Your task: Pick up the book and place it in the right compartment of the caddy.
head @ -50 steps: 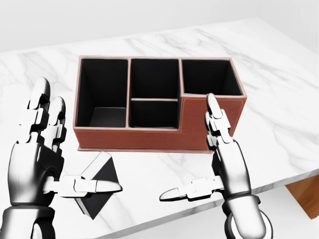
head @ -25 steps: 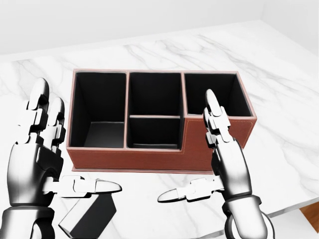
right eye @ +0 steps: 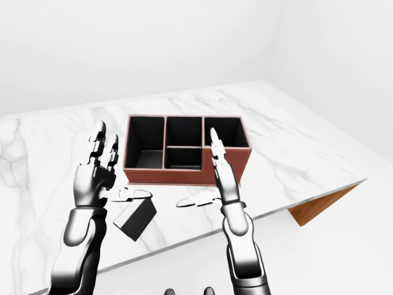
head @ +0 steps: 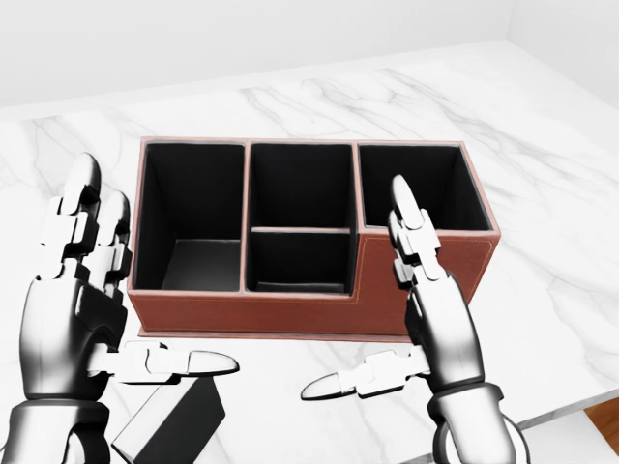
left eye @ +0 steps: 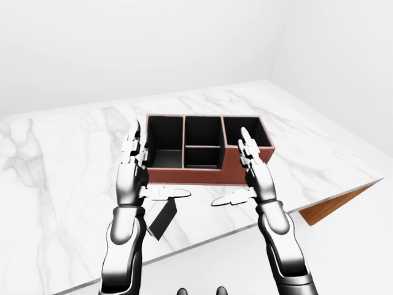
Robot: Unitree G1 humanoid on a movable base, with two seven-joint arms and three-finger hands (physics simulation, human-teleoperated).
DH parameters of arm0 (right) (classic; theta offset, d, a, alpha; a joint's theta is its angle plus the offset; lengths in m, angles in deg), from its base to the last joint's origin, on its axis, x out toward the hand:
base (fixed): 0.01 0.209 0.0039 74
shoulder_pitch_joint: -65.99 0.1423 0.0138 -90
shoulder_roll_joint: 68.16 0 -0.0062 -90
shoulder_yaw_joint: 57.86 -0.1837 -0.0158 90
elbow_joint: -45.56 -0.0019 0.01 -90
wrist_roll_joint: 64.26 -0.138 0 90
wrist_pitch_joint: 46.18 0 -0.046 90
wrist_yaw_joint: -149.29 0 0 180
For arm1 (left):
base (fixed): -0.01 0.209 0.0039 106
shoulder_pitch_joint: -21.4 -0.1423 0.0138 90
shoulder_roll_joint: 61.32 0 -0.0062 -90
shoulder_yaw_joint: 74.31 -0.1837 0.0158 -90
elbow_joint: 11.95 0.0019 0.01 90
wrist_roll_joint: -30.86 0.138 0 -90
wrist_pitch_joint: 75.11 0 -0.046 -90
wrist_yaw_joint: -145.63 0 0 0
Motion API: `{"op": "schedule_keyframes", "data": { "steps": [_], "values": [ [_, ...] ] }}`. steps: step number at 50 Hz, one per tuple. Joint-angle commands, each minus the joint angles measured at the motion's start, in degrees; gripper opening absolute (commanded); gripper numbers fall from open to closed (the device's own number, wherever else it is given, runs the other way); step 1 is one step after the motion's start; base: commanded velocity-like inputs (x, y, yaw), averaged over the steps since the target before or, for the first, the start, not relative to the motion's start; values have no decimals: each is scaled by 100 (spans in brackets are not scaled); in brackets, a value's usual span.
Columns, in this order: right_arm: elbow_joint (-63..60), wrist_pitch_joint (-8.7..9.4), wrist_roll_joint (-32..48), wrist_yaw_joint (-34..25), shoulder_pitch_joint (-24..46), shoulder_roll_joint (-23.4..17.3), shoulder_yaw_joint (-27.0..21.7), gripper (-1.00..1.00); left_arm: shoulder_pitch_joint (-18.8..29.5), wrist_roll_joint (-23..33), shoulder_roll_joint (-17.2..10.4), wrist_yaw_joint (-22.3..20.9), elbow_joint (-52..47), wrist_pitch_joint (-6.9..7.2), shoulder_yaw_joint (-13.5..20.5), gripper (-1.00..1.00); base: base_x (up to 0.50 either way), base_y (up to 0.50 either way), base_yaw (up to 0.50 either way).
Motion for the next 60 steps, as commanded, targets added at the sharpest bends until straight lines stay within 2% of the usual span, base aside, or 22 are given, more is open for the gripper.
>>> {"op": "schedule_keyframes", "data": {
  "steps": [1, 4, 9, 29, 36, 42, 45, 56, 59, 60],
  "values": [
    [45, -69, 10, -11, -17, 2, 17, 100, 9, -22, 4, -1, 15, 0, -19, 100, 0, 0, 0],
    [8, -23, 10, -15, 1, 7, 15, 100, 4, -10, 8, 6, 5, 0, -36, 100, 0, 0, 0],
    [92, -76, 1, -4, 14, 5, 3, 100, 10, -8, 11, 8, -14, 0, -52, 100, 0, 0, 0],
    [-74, 139, 187, -56, 45, 9, 167, 100, 32, -14, 8, -43, 40, 0, -98, 100, 0, 0, 0],
    [280, -163, 900, -93, 81, 38, 440, 100, -8, -24, 5, -37, -233, 0, -71, 100, 0, 0, 0],
    [480, -290, 1191, -182, 170, 83, 533, 100, -47, 18, 18, -22, -481, 0, -135, 100, 0, 0, 0],
    [639, -418, 1496, -225, 286, 94, 626, 100, -55, 37, 28, -15, -514, 0, -170, 100, 0, 0, 0],
    [802, -442, 2065, -444, 675, 294, 770, 100, -36, 31, 22, -28, -452, 0, -151, 100, 0, 0, 0],
    [796, -521, 2397, -503, 705, 323, 928, 100, -32, 25, 23, -26, -494, 0, -152, 100, 0, 0, 0],
    [828, -602, 2590, -504, 729, 321, 1002, 100, -36, 33, 23, -27, -464, 0, -155, 100, 0, 0, 0]
  ]
}}
